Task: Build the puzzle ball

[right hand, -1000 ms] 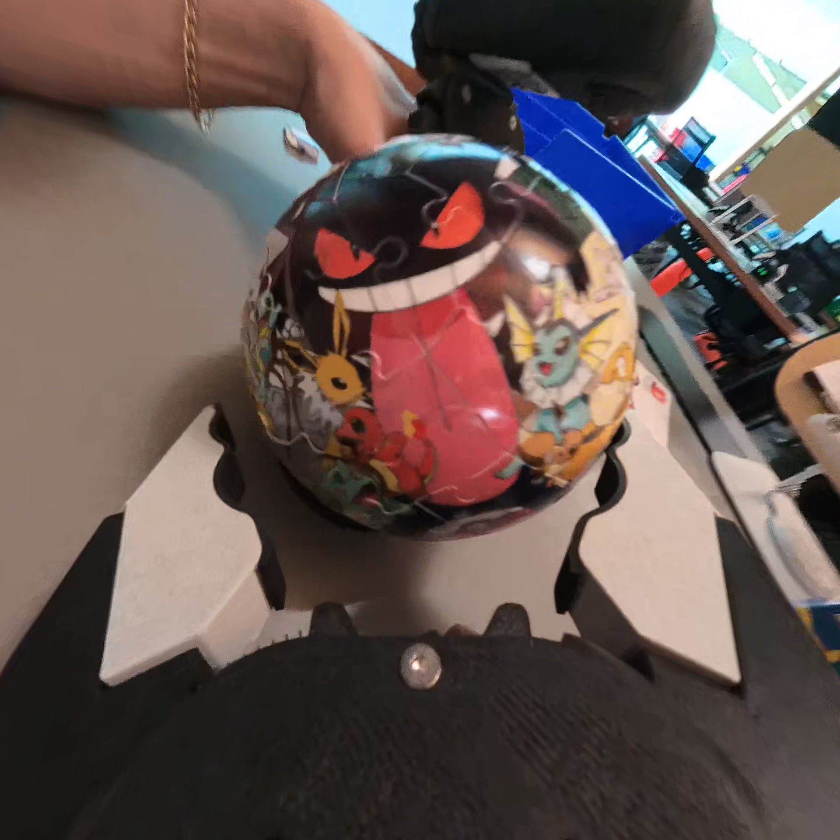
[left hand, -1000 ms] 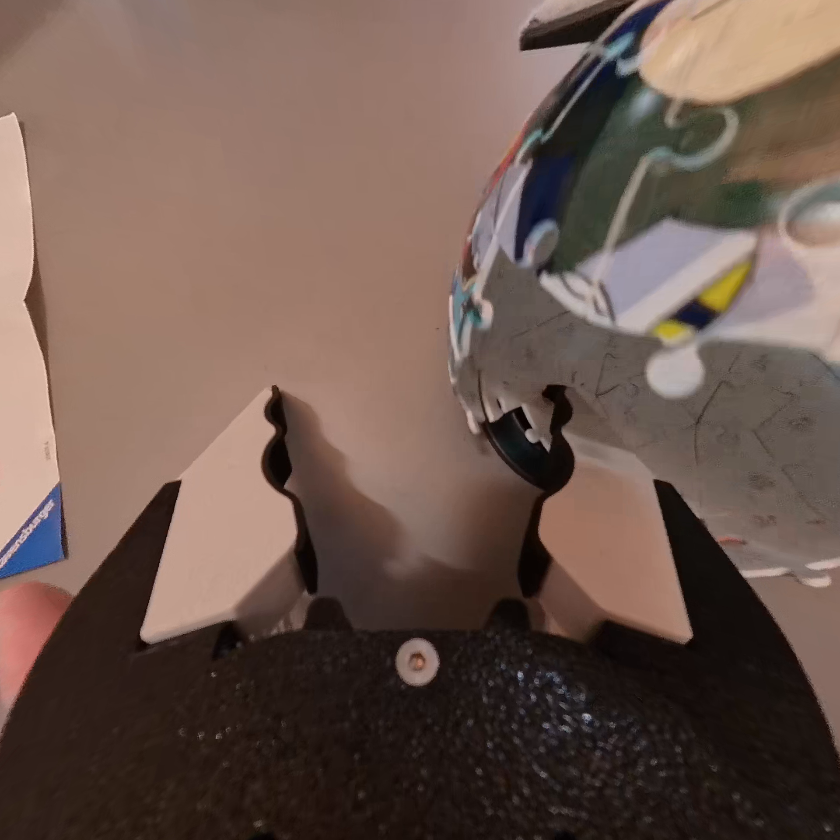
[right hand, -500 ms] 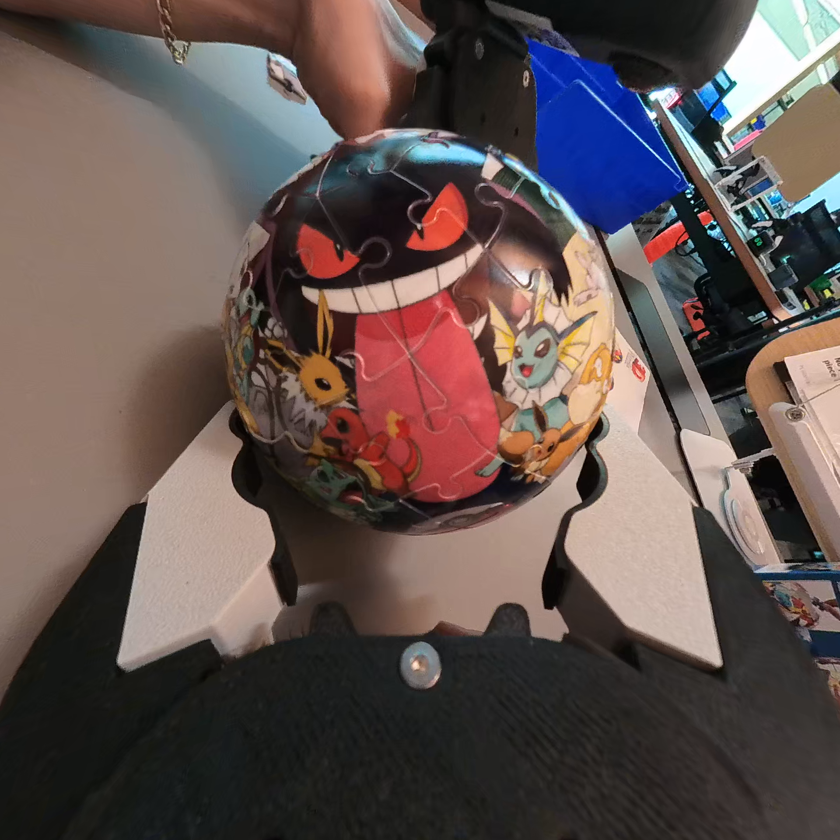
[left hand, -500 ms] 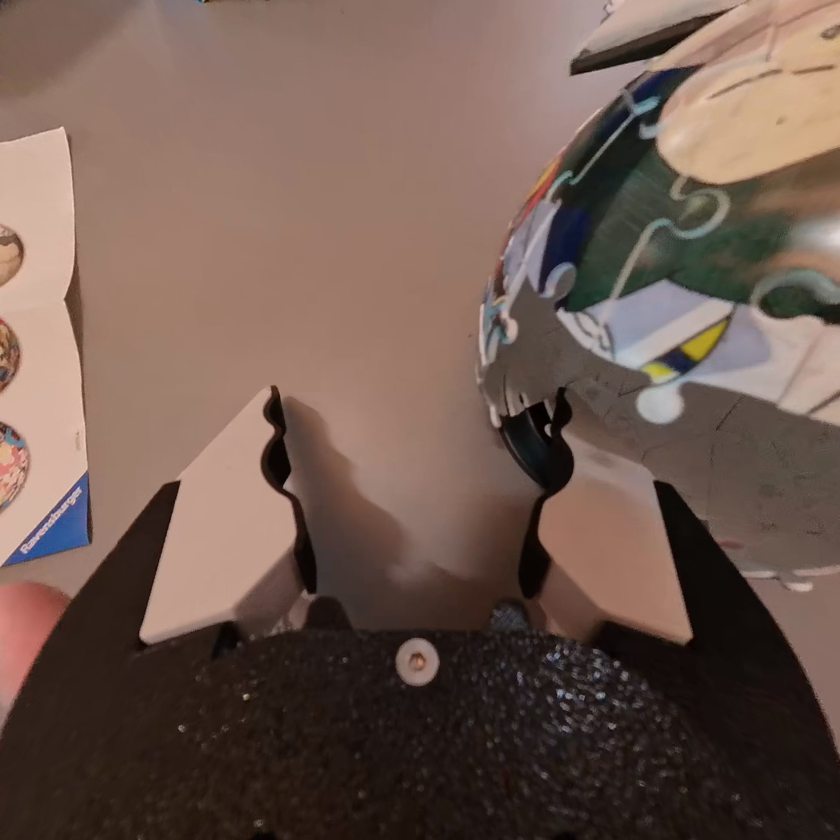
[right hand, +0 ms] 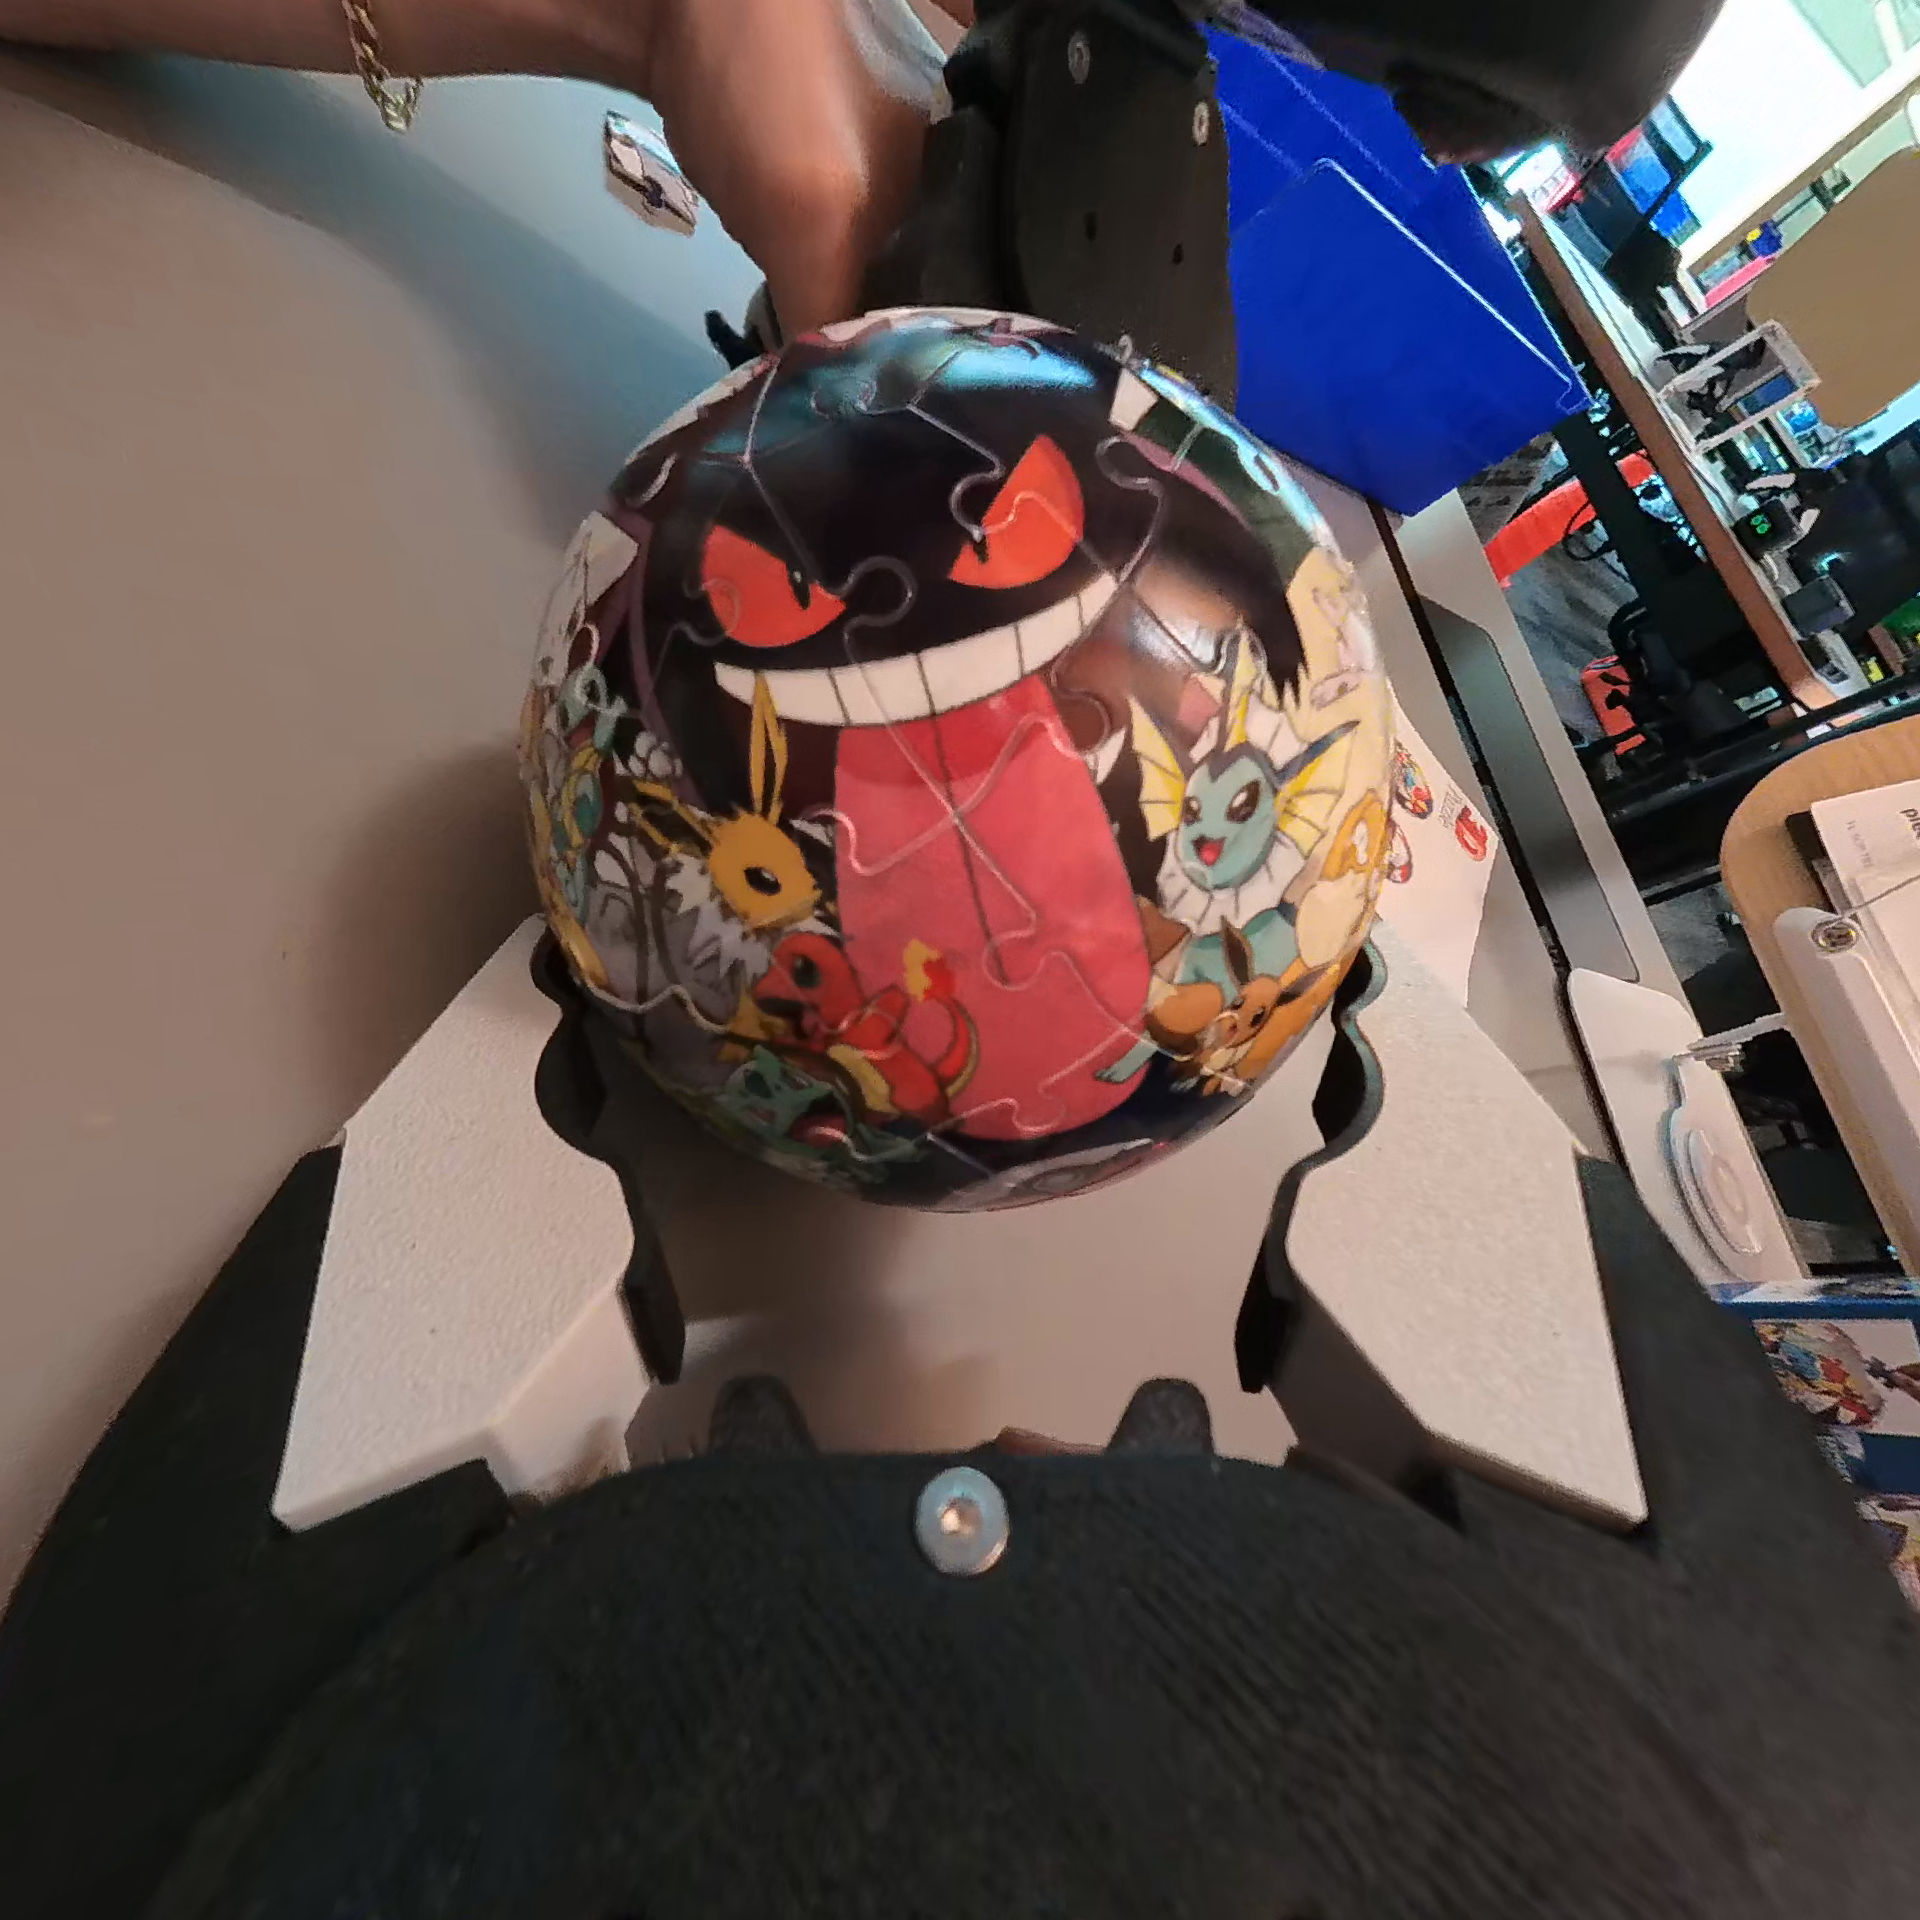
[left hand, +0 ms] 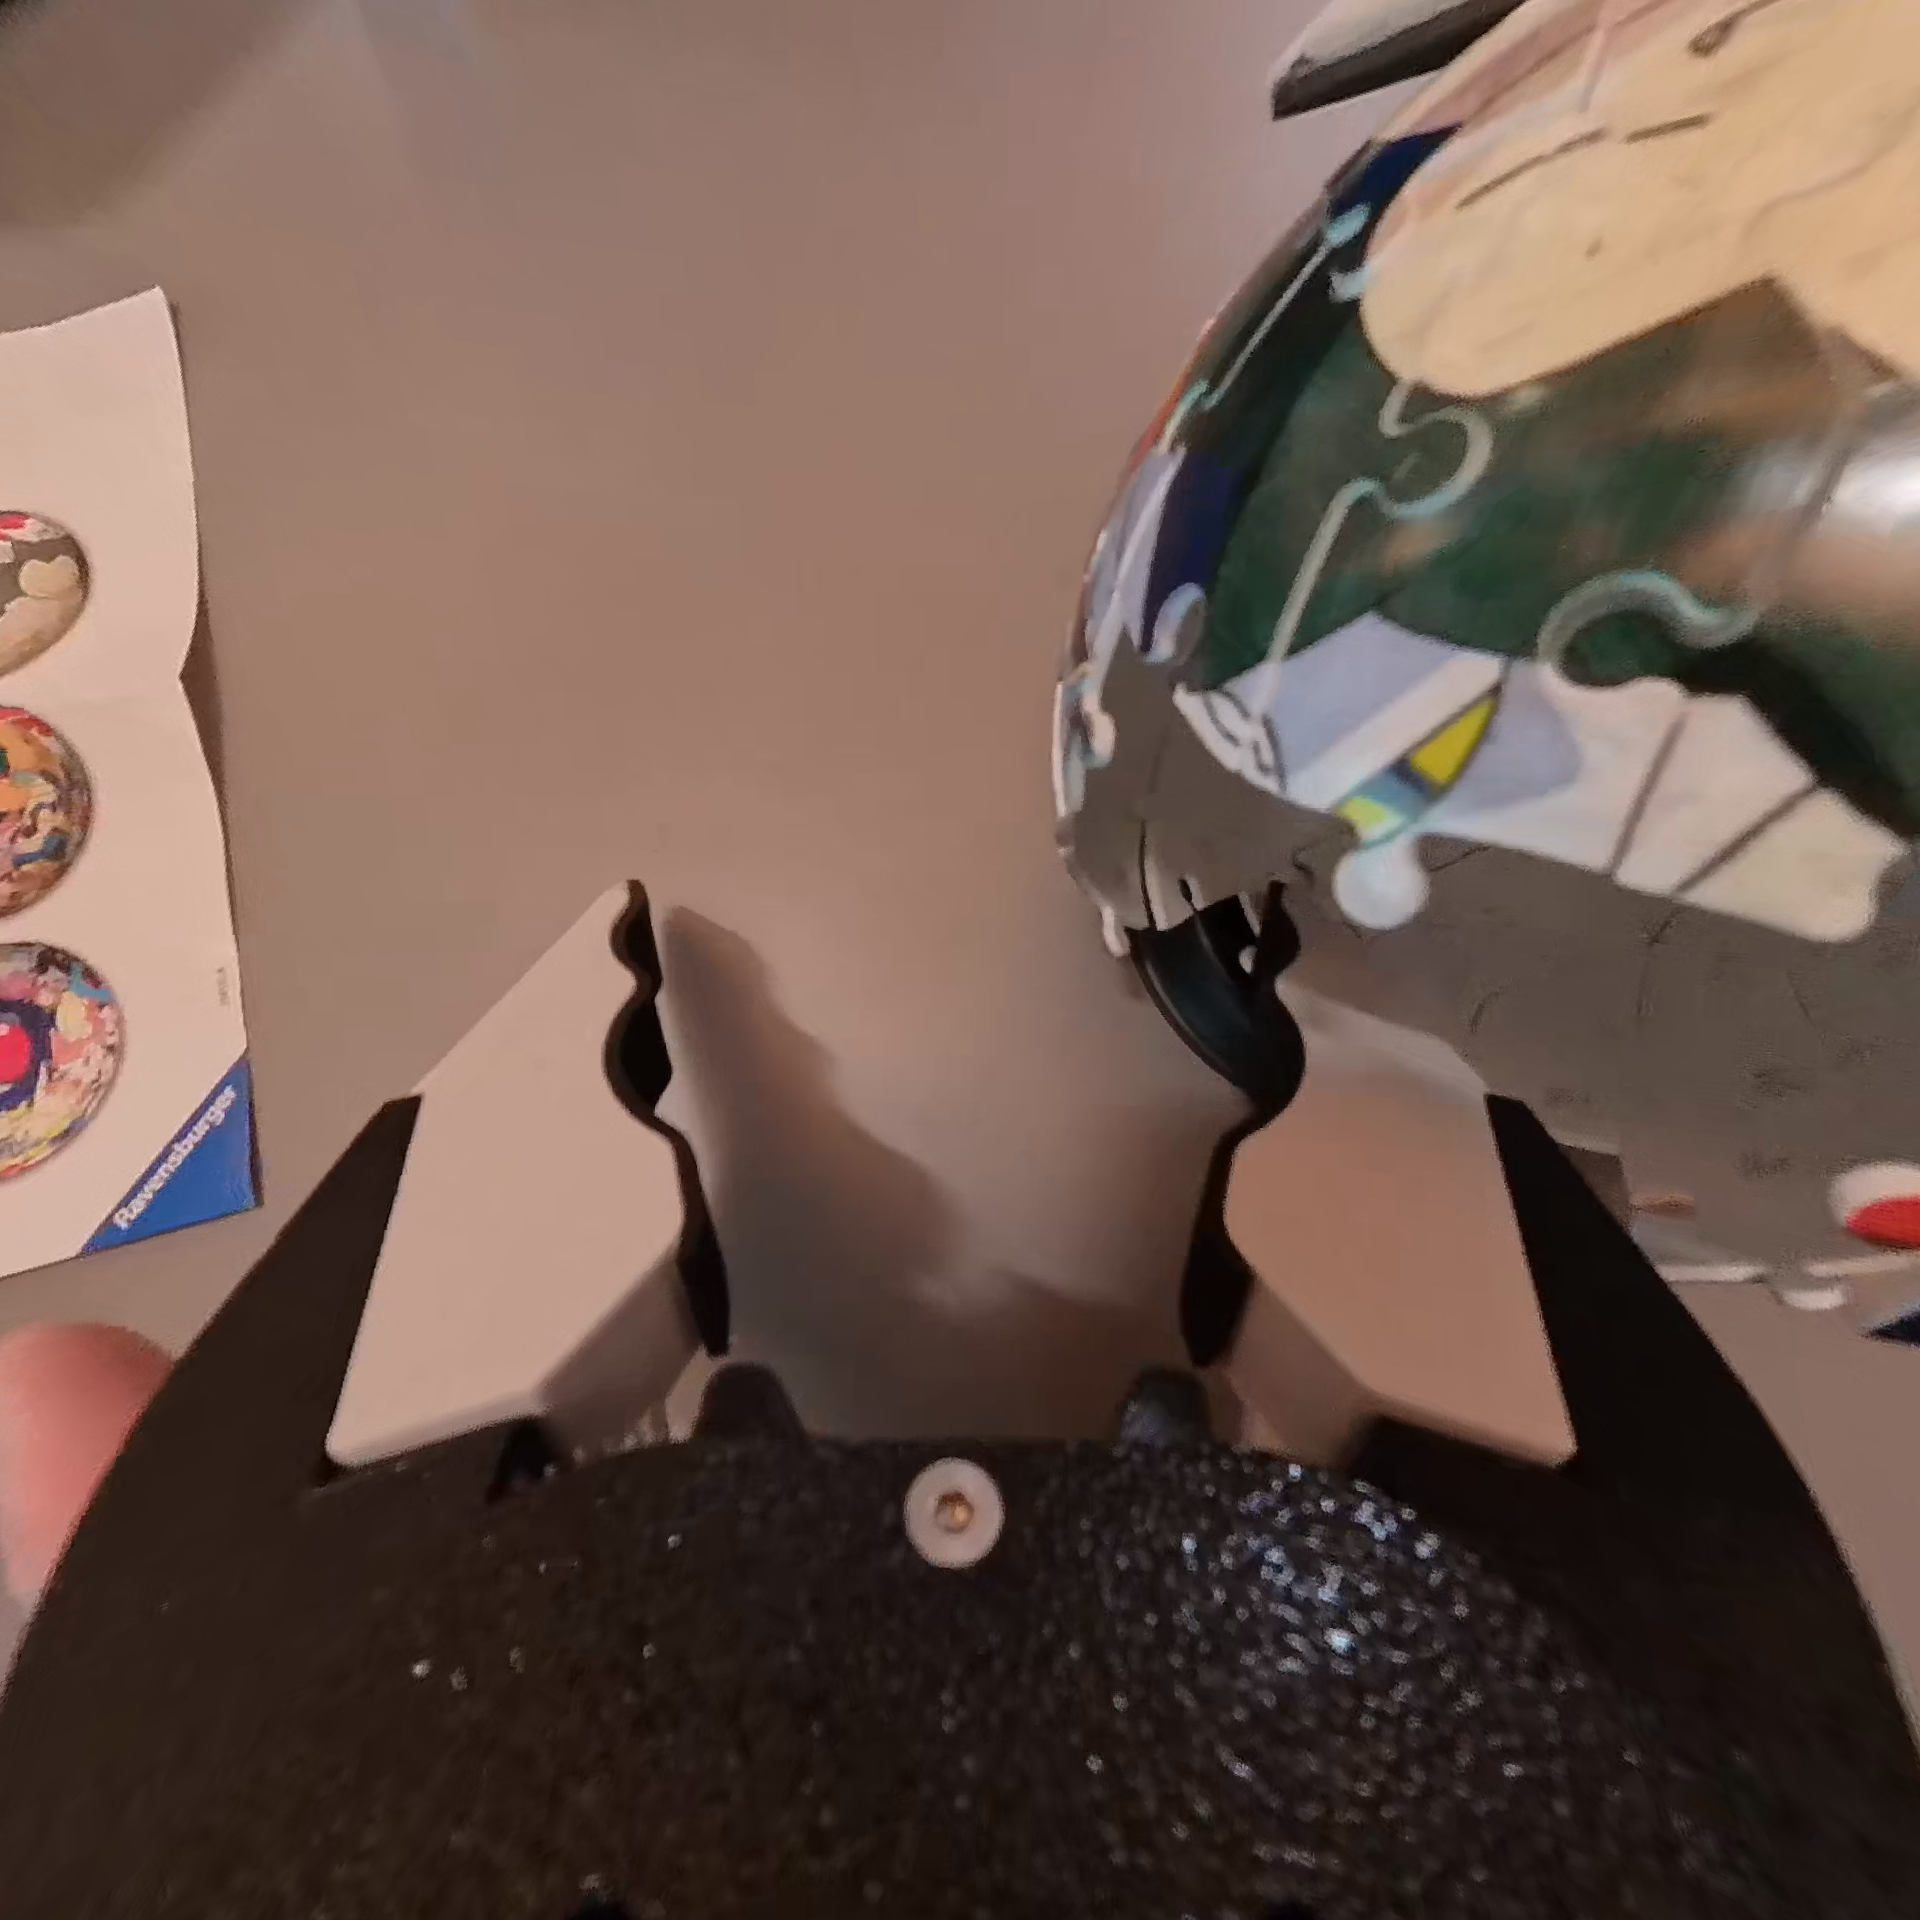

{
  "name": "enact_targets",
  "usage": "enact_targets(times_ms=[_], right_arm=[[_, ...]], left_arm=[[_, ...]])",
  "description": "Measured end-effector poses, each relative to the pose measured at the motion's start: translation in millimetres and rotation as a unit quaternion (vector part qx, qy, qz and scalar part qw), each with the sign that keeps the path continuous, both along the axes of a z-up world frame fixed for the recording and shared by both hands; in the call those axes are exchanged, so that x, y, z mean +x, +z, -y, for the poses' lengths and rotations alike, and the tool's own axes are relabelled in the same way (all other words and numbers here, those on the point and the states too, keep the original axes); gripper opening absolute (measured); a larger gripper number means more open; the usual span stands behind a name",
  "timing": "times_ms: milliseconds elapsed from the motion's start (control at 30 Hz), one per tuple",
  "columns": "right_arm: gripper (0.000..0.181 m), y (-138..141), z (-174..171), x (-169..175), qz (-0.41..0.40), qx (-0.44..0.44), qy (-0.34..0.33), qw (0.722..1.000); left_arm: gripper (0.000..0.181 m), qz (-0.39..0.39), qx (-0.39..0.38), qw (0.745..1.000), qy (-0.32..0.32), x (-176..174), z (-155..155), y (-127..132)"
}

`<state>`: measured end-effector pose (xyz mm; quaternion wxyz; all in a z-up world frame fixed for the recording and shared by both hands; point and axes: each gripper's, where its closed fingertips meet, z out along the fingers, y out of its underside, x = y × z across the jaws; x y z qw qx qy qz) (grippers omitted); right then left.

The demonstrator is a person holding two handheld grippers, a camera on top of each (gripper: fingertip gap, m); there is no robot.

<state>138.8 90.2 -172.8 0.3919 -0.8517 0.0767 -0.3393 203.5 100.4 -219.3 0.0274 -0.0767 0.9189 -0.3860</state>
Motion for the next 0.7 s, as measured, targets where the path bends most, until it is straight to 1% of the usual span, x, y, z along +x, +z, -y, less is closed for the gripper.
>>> enact_targets(times_ms=[233,333,400,533,600,633,700], right_arm=[[0.140,1,-3,0,-0.004,0.013,0.000,1.000],[0.141,2,-4,0,-0.005,0.020,0.000,1.000],[0.141,3,-5,0,-0.005,0.024,0.001,1.000],[0.141,2,-4,-1,-0.006,0.025,0.001,1.000],[0.141,3,-4,0,-0.007,0.026,0.001,1.000],[0.141,3,-4,0,-0.008,0.028,0.002,1.000],[0.141,3,-4,0,-0.007,0.027,0.001,1.000]], left_arm=[[0.112,-0.008,0.011,1.000,0.009,-1,-2,-3],[0.108,-0.028,0.019,0.999,0.016,-3,-3,-6],[0.107,-0.025,0.021,0.999,0.016,-4,-4,-5],[0.099,-0.033,0.036,0.999,0.019,-9,-3,-6],[0.084,-0.030,0.032,0.999,-0.004,-16,1,-4],[0.090,-0.024,0.028,0.999,-0.012,-17,3,-4],[0.101,0.008,0.031,0.999,0.009,-5,0,-2]])
